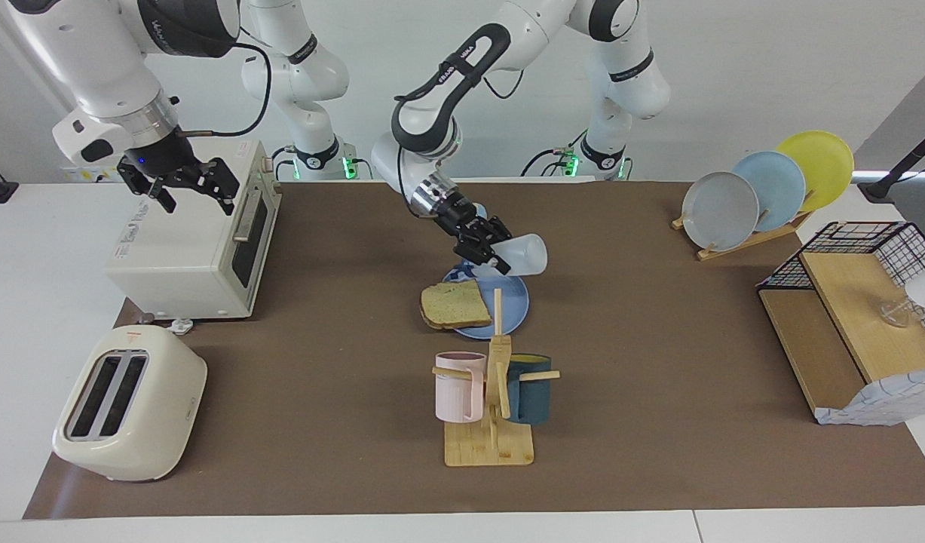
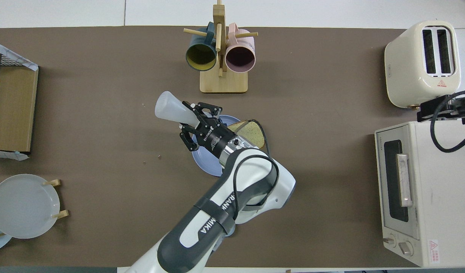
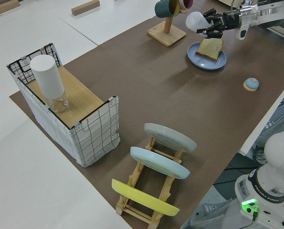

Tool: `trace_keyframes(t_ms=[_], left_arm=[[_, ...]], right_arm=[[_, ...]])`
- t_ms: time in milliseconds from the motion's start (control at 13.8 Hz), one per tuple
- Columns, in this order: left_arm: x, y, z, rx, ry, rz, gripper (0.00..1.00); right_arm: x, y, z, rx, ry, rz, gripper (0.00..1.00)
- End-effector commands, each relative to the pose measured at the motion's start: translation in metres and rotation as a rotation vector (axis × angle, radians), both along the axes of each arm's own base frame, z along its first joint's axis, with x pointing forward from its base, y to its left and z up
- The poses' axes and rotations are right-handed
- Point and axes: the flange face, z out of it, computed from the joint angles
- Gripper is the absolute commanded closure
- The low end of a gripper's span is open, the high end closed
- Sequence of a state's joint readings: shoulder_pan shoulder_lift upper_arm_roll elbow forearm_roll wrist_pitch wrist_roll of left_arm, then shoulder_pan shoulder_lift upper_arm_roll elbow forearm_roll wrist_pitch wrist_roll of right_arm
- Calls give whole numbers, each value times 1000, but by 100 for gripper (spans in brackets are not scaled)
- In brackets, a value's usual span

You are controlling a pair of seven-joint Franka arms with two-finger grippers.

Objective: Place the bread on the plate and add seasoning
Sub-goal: 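Shake the upturned bottle over the toast with the left gripper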

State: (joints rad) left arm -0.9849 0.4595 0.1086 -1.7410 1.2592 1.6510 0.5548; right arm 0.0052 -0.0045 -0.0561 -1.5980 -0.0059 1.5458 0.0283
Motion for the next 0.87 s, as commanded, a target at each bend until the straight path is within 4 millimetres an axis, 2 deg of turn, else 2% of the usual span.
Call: trace_keyframes(t_ms=[0,73,218,436,581,726,799], left_arm=[[26,18,-3,22,-23,-9,100],[28,21,-2,22,-24,-3,100],[16,10,-3,21,-19,-12,100],[-45,-42,-3,-2,13,-61,100],[-96,-75,1,-9,29,-97,100],[-123,-90,5,-14,38,-106,100],[-125,-96,12,-28,31,-107,100]], right_arm=[[-7,-4,0,2,-6,18,0],[-7,-4,0,2,-6,18,0],[-6,-4,0,3,-6,18,0],[-7,-4,0,2,-6,18,0],[-7,-4,0,2,-6,18,0],[-7,-4,0,2,-6,18,0],[-6,-4,0,3,-6,18,0]])
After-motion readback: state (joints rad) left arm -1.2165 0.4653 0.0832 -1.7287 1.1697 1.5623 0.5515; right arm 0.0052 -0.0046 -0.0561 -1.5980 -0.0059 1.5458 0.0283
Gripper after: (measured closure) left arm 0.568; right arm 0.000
